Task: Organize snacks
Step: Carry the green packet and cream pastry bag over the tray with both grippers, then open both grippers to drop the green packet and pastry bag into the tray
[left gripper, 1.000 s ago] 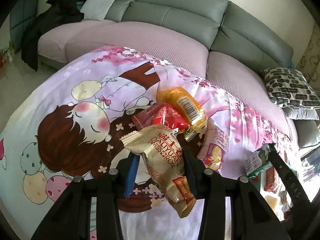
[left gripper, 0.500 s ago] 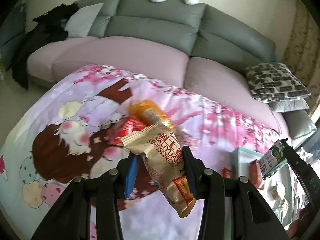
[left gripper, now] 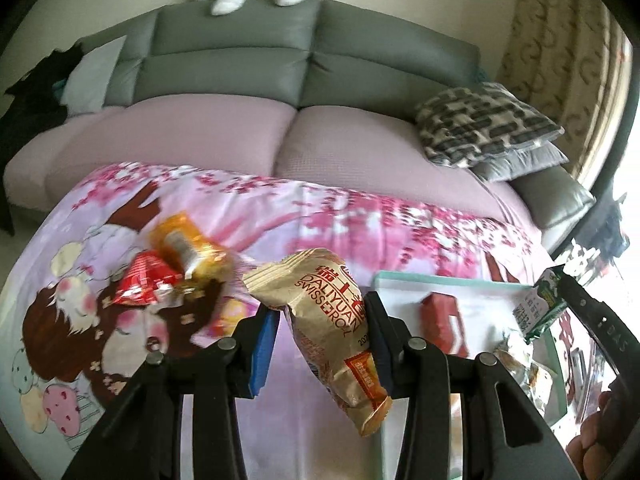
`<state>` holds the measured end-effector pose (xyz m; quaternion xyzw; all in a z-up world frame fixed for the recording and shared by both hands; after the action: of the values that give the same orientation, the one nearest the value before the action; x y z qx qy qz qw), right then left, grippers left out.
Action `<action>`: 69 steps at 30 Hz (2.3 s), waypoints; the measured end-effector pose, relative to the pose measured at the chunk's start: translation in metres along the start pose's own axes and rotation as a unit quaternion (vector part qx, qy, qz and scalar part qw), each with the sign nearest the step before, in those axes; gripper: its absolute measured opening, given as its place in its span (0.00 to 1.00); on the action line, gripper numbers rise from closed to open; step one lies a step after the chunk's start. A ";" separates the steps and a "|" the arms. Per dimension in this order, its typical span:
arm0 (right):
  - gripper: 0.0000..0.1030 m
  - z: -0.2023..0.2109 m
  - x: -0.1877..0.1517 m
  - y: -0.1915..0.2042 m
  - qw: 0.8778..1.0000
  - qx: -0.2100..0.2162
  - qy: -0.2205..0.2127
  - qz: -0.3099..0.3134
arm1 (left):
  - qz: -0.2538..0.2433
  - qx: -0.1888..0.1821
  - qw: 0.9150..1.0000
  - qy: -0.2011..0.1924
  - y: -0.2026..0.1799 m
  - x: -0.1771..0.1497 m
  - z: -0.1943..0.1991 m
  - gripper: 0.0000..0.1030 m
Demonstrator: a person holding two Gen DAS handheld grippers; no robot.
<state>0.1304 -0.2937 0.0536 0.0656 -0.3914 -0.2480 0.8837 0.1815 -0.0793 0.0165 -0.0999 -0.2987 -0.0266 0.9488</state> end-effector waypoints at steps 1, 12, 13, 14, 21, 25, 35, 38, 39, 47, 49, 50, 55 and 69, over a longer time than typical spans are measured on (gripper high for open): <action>0.25 0.000 0.001 -0.007 1.000 -0.003 0.000 -0.006 | -0.008 -0.003 1.000 -0.001 -0.008 0.000 -0.001 0.43; 0.25 0.005 0.008 -0.062 0.998 -0.030 -0.006 -0.055 | -0.089 -0.043 0.995 0.014 -0.092 -0.003 -0.016 0.43; 0.25 0.005 0.008 -0.064 0.998 -0.030 -0.005 -0.057 | -0.099 -0.044 0.994 0.015 -0.100 -0.004 -0.017 0.43; 0.25 0.004 0.007 -0.067 0.998 -0.031 -0.004 -0.060 | -0.104 -0.044 0.993 0.015 -0.105 -0.005 -0.018 0.43; 0.25 0.000 0.006 -0.087 0.996 -0.042 0.002 -0.074 | -0.132 -0.051 0.990 0.013 -0.142 0.001 -0.025 0.43; 0.25 -0.005 0.005 -0.098 0.995 -0.047 0.007 -0.084 | -0.140 -0.056 0.988 0.014 -0.159 0.002 -0.033 0.43; 0.25 -0.026 -0.003 -0.102 0.994 -0.076 0.032 -0.077 | -0.153 -0.048 0.986 0.043 -0.171 -0.011 -0.065 0.43; 0.26 -0.028 -0.003 -0.096 0.994 -0.083 0.033 -0.064 | -0.152 -0.045 0.986 0.048 -0.170 -0.012 -0.068 0.43; 0.26 -0.029 -0.003 -0.095 0.994 -0.083 0.034 -0.061 | -0.152 -0.044 0.986 0.048 -0.169 -0.012 -0.068 0.43; 0.28 -0.030 -0.002 -0.077 0.995 -0.087 0.037 -0.020 | -0.149 -0.043 0.987 0.051 -0.168 -0.011 -0.067 0.45; 0.28 -0.030 -0.001 -0.072 0.995 -0.089 0.038 -0.012 | -0.147 -0.033 0.987 0.050 -0.164 -0.010 -0.066 0.49; 0.28 -0.030 -0.001 -0.070 0.995 -0.091 0.039 -0.007 | -0.145 -0.029 0.988 0.049 -0.161 -0.009 -0.065 0.50; 0.29 -0.032 -0.003 -0.068 0.993 -0.106 0.053 0.008 | -0.127 -0.019 0.991 0.049 -0.149 -0.003 -0.064 0.51; 0.78 -0.050 -0.021 -0.070 0.983 -0.136 0.119 0.017 | -0.045 0.053 0.994 0.079 -0.089 0.004 -0.082 0.72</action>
<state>0.1276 -0.3485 -0.0164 -0.0328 -0.2476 -0.2743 0.9286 0.2212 -0.1830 -0.0308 -0.0340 -0.2282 -0.0613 0.9711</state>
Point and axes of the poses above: each gripper's, at about its wrist camera, not at the fingertips, and z roughly against the way its jaws point, y to its left, x to its top, the point moved 8 cm from there along -z, roughly the way its jaws point, and after that the axes turned 10 degrees about y, right-handed, at the moved point
